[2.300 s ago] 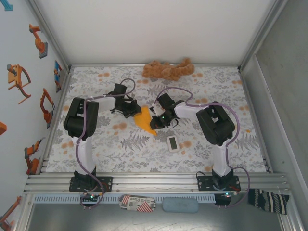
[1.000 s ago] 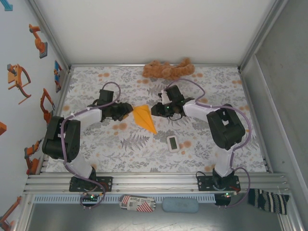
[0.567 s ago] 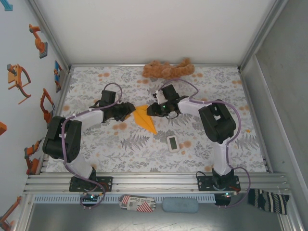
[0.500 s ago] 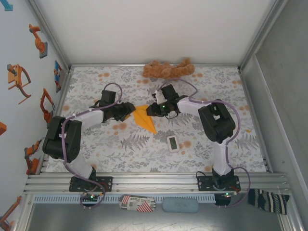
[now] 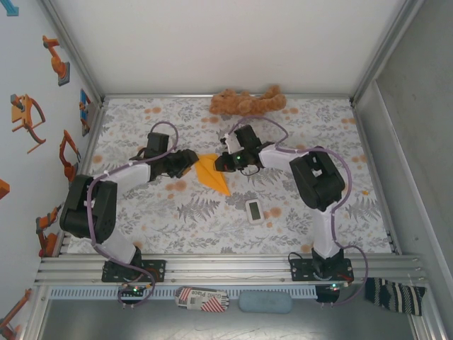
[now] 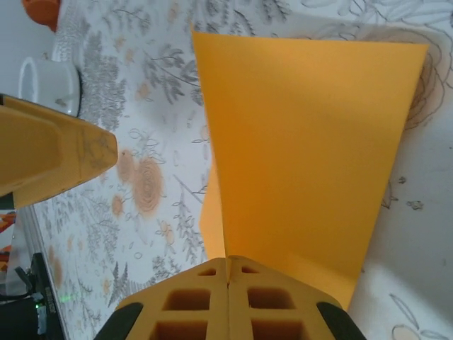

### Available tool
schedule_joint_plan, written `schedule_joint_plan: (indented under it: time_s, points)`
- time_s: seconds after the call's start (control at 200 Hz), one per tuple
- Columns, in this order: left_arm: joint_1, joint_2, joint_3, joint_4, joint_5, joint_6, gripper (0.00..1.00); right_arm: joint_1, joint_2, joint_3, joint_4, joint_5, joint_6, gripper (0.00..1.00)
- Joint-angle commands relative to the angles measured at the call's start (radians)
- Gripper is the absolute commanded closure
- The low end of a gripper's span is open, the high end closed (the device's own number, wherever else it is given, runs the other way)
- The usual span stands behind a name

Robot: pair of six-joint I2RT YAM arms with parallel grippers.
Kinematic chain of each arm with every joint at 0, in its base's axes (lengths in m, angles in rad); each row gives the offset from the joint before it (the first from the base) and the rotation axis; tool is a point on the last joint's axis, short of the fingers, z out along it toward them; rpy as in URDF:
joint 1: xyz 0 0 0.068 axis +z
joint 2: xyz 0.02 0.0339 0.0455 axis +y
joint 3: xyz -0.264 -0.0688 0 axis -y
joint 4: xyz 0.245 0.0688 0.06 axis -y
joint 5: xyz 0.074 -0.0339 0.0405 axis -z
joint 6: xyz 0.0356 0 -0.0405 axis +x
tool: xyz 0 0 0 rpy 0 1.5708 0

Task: Fold a paper plane with a square sheet of paper (pick it up from the middle)
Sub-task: Turn over the paper at the center of the table.

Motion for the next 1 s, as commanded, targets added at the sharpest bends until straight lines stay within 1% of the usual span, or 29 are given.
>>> schedule_joint_plan:
  time_s: [0.0, 0.105, 0.225, 0.426, 0.481, 0.551, 0.666, 0.706, 0.997]
  points:
    - [-0.005, -0.088, -0.020, 0.079, 0.040, -0.032, 0.45, -0.020, -0.115, -0.040, 0.192, -0.047, 0.082, 0.98]
    - [-0.005, -0.153, -0.038, 0.154, 0.070, -0.065, 0.39, -0.041, -0.174, -0.075, 0.327, -0.079, 0.189, 0.98]
    - [-0.007, -0.212, -0.050, 0.244, 0.104, -0.102, 0.33, -0.051, -0.230, -0.077, 0.390, -0.087, 0.283, 0.98]
    - [-0.030, -0.229, -0.051, 0.432, 0.181, -0.176, 0.32, -0.062, -0.277, -0.084, 0.564, -0.108, 0.477, 0.98]
    - [-0.039, -0.221, -0.047, 0.467, 0.192, -0.189, 0.34, -0.065, -0.275, -0.083, 0.624, -0.121, 0.539, 0.98]
    - [-0.051, -0.210, -0.037, 0.499, 0.204, -0.191, 0.38, -0.067, -0.267, -0.081, 0.685, -0.136, 0.601, 0.98]
    - [-0.062, -0.188, -0.024, 0.537, 0.225, -0.192, 0.48, -0.067, -0.260, -0.078, 0.738, -0.152, 0.652, 0.99]
    - [-0.066, -0.181, -0.022, 0.562, 0.234, -0.195, 0.50, -0.068, -0.262, -0.079, 0.747, -0.155, 0.662, 0.99]
    - [-0.076, -0.144, -0.033, 0.733, 0.297, -0.227, 0.55, -0.073, -0.257, -0.085, 0.785, -0.164, 0.710, 0.98]
